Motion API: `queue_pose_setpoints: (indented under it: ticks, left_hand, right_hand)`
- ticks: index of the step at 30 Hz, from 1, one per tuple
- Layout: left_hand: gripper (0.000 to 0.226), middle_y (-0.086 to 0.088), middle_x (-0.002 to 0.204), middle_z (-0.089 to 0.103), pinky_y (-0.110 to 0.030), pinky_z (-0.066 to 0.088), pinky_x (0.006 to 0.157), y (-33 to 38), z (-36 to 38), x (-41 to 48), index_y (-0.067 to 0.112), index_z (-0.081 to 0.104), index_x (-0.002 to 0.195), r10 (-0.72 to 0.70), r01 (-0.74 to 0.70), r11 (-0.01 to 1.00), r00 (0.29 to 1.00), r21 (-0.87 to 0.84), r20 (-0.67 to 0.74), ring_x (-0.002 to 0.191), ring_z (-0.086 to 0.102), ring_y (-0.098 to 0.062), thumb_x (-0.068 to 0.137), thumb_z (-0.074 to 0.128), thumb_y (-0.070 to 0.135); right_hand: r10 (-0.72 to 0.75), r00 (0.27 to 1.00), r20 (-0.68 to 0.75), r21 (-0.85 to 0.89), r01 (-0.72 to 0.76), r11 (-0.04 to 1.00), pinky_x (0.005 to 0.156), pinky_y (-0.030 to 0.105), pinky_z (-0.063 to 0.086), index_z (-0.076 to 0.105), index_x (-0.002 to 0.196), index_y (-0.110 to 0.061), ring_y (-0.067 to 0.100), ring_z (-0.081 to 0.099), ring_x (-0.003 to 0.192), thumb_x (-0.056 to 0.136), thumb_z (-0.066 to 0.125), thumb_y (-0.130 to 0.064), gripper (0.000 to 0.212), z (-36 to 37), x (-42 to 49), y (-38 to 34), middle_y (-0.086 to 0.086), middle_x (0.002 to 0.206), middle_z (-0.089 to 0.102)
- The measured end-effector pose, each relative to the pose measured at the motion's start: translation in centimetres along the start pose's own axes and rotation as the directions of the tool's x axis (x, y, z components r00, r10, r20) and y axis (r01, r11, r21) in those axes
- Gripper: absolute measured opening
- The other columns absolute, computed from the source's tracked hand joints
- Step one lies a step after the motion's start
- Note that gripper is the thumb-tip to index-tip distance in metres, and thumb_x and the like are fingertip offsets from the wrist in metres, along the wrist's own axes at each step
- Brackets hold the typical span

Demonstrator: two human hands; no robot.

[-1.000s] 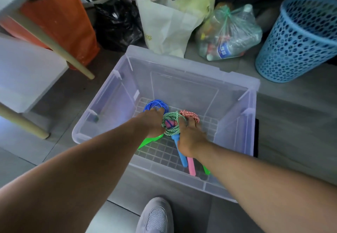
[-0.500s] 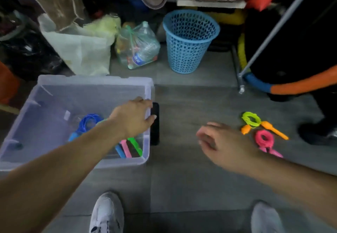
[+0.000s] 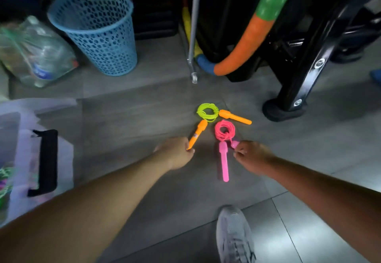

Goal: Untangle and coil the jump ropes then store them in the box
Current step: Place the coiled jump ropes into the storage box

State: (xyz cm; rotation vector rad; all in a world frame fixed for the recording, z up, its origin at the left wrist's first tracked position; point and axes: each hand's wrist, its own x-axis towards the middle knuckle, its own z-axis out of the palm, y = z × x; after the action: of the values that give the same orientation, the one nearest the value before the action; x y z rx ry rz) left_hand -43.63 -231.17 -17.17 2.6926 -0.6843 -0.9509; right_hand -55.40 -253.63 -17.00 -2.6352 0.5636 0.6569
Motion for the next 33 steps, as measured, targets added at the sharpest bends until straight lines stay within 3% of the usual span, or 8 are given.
queue_pose_setpoints:
  ticks: [4,8,14,17,23,26,30,33]
  left_hand:
    - [0.026,-0.008,0.117,0.066,-0.028,0.044,0.083,3.7,5.9,5.9,0.016,0.063,0.101,-0.013,0.029,0.973,0.997,-0.231,0.072,0.11,0.061,-0.026,0.097,0.054,0.04]
    - [0.043,-0.013,0.122,0.062,-0.034,0.046,0.094,6.5,9.0,9.9,0.009,0.061,0.121,-0.109,0.111,0.88,0.994,-0.462,0.031,0.116,0.059,-0.032,0.102,0.043,0.042]
    - [0.07,-0.011,0.121,0.069,-0.055,0.058,0.087,9.0,10.2,14.6,0.03,0.06,0.125,-0.28,0.273,0.402,0.945,-0.874,0.166,0.101,0.07,-0.034,0.077,0.039,0.076]
    - [0.048,-0.011,0.103,0.073,-0.058,0.06,0.073,9.9,9.0,12.5,0.022,0.066,0.114,-0.255,0.355,0.119,0.913,-0.927,0.317,0.083,0.073,-0.03,0.096,0.043,0.06]
    - [0.016,-0.006,0.082,0.065,-0.035,0.058,0.054,7.9,5.6,6.9,0.017,0.056,0.111,-0.2,0.139,-0.032,0.969,-0.99,0.142,0.058,0.066,-0.019,0.103,0.053,0.031]
    - [0.023,-0.008,0.087,0.065,-0.045,0.062,0.069,5.6,1.0,2.9,0.009,0.051,0.115,-0.153,-0.042,0.124,0.986,-0.991,-0.061,0.068,0.067,-0.019,0.103,0.053,0.028]
    - [0.022,-0.004,0.093,0.064,-0.041,0.053,0.084,0.0,-6.1,-3.5,0.013,0.057,0.111,-0.098,-0.215,0.431,0.954,-0.876,-0.282,0.082,0.062,-0.017,0.102,0.055,0.033]
    - [0.028,-0.008,0.093,0.063,-0.037,0.054,0.077,-5.3,-10.6,-9.4,0.008,0.055,0.115,-0.069,-0.295,0.427,0.932,-0.855,-0.356,0.081,0.06,-0.017,0.096,0.062,0.026]
  right_hand:
    - [0.089,0.993,-0.072,0.145,-0.078,0.986,0.07,0.029,0.042,0.067,0.105,-0.016,0.034,0.065,0.098,0.096,0.052,-0.03,0.023,1.7,5.7,2.4,0.013,0.098,0.063]
    - [0.214,0.975,-0.06,0.268,-0.191,0.944,0.066,0.031,0.045,0.065,0.077,-0.014,0.031,0.061,0.077,0.093,0.051,-0.04,0.034,3.4,10.4,3.5,-0.002,0.065,0.055]
    - [0.368,0.93,-0.01,0.661,-0.27,0.7,0.062,0.036,0.056,0.074,0.085,-0.014,0.027,0.07,0.074,0.078,0.077,-0.049,0.036,5.4,12.9,3.3,0.008,0.079,0.073]
    - [0.374,0.923,0.093,0.811,-0.289,0.509,0.073,0.044,0.062,0.075,0.088,-0.012,0.028,0.074,0.077,0.061,0.089,-0.037,0.04,5.6,12.1,2.6,0.009,0.084,0.076]
    - [0.092,0.996,0.024,0.968,-0.046,0.248,0.068,0.065,0.058,0.054,0.115,-0.003,0.047,0.072,0.085,0.077,0.079,-0.005,0.046,3.1,6.9,-2.2,0.031,0.102,0.069]
    - [-0.031,0.996,-0.087,0.977,0.092,0.193,0.067,0.06,0.058,0.058,0.114,0.001,0.044,0.069,0.084,0.085,0.074,-0.019,0.039,0.5,4.1,-6.3,0.033,0.101,0.067]
    - [-0.094,0.978,-0.189,0.923,0.209,0.324,0.056,0.052,0.053,0.058,0.102,0.0,0.032,0.058,0.062,0.089,0.069,-0.037,0.04,-3.2,-0.4,-14.4,0.022,0.075,0.061]
    - [-0.168,0.951,-0.259,0.82,0.308,0.482,0.051,0.045,0.052,0.061,0.096,-0.003,0.026,0.057,0.055,0.095,0.064,-0.035,0.031,-4.8,-3.5,-21.8,0.018,0.068,0.061]
